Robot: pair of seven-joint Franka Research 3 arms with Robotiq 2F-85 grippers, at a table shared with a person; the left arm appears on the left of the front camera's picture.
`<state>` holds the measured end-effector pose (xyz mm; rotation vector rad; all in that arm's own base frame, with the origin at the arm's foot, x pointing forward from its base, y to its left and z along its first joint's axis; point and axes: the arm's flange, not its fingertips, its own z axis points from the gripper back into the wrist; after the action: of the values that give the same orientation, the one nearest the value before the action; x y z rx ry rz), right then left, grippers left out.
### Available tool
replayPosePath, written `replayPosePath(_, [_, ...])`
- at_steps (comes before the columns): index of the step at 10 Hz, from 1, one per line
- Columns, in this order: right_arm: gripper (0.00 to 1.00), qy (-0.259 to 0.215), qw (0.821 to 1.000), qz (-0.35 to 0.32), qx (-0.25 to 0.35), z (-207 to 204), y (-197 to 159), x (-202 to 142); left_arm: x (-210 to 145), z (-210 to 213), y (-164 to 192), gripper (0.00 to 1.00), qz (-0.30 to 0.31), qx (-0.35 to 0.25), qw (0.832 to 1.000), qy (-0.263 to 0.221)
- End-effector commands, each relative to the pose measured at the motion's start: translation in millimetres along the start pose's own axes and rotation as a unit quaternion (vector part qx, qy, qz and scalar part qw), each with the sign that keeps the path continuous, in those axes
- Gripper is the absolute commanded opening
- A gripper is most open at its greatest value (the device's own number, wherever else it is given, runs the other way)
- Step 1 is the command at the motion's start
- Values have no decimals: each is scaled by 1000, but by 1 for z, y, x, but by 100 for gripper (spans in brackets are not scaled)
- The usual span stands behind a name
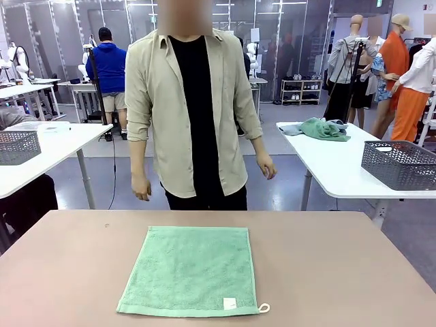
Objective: Fold the towels and place them in the basket.
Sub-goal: When a person lays out a Towel with hook on the table, fold it in half twice.
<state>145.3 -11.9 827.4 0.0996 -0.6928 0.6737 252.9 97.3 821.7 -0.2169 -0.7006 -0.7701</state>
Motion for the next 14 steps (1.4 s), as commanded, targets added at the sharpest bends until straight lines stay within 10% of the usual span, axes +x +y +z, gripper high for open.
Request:
replayPosePath(1, [100, 39, 997, 71, 9, -11, 10, 15, 16, -8, -10, 100, -26, 11, 999, 16])
replayPosePath(8, [100, 130, 932, 331, 67, -115, 113, 71, 100, -138, -114, 100, -302, -22, 937, 176])
replayPosePath(14, [100, 214, 885, 392, 133, -201, 159, 64, 83, -225, -154, 100, -369, -40, 891, 261])
